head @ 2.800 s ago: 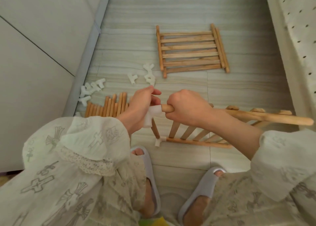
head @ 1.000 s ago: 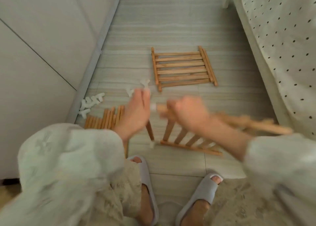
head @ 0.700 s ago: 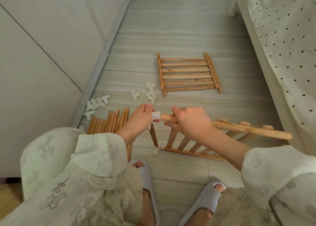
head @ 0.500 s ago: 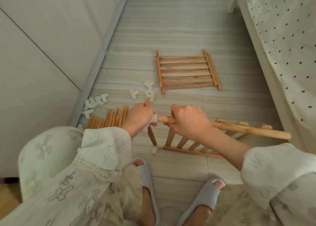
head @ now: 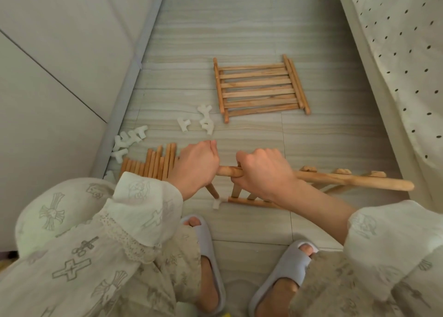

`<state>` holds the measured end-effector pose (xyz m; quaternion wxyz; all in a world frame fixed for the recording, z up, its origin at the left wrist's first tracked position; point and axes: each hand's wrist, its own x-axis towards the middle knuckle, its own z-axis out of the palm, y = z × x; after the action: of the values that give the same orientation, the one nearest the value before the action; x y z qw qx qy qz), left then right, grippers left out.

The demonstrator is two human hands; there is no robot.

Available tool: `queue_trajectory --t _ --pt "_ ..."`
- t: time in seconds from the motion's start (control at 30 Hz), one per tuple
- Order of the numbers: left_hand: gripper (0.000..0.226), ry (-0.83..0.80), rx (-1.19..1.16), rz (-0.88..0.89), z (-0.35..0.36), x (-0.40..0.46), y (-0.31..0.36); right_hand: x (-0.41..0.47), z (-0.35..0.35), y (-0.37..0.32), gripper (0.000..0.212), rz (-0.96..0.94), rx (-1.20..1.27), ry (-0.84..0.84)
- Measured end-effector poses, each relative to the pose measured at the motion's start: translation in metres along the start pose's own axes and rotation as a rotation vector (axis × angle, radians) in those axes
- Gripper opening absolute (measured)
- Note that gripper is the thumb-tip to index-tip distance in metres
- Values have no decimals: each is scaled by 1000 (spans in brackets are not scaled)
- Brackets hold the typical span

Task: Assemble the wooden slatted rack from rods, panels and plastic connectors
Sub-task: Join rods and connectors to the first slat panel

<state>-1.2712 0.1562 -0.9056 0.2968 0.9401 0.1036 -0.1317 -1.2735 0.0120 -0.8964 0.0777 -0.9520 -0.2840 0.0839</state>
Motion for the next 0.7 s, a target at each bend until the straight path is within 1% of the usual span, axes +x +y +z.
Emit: queue_trajectory --t 0.2,0.23,0.3,0.33,0.4,0.53,0.6,0.67,0.7 --pt "40 45 110 51 4 -8 3 -3 0 1 17 -5 44 -2" --pt "40 66 119 70 4 -8 2 -4 2 0 15 -5 43 17" --pt "37 56 97 61 2 -6 3 -2 6 2 16 -50 12 143" --pt "35 11 40 23 1 -4 5 0 9 5 20 -53 12 213" --pt "36 -100 -4 -38 -3 6 4 6 11 9 23 -55 39 234" --pt "64 -337 -222 34 -9 2 3 12 5 22 33 -155 -37 190" --pt "64 -438 -276 66 -7 -6 5 13 7 31 37 -196 -38 218" --pt "63 -481 -304 54 -8 -9 8 12 9 35 35 -180 -48 251" --pt "63 -482 -320 42 -10 -8 10 11 7 35 40 -150 -73 244"
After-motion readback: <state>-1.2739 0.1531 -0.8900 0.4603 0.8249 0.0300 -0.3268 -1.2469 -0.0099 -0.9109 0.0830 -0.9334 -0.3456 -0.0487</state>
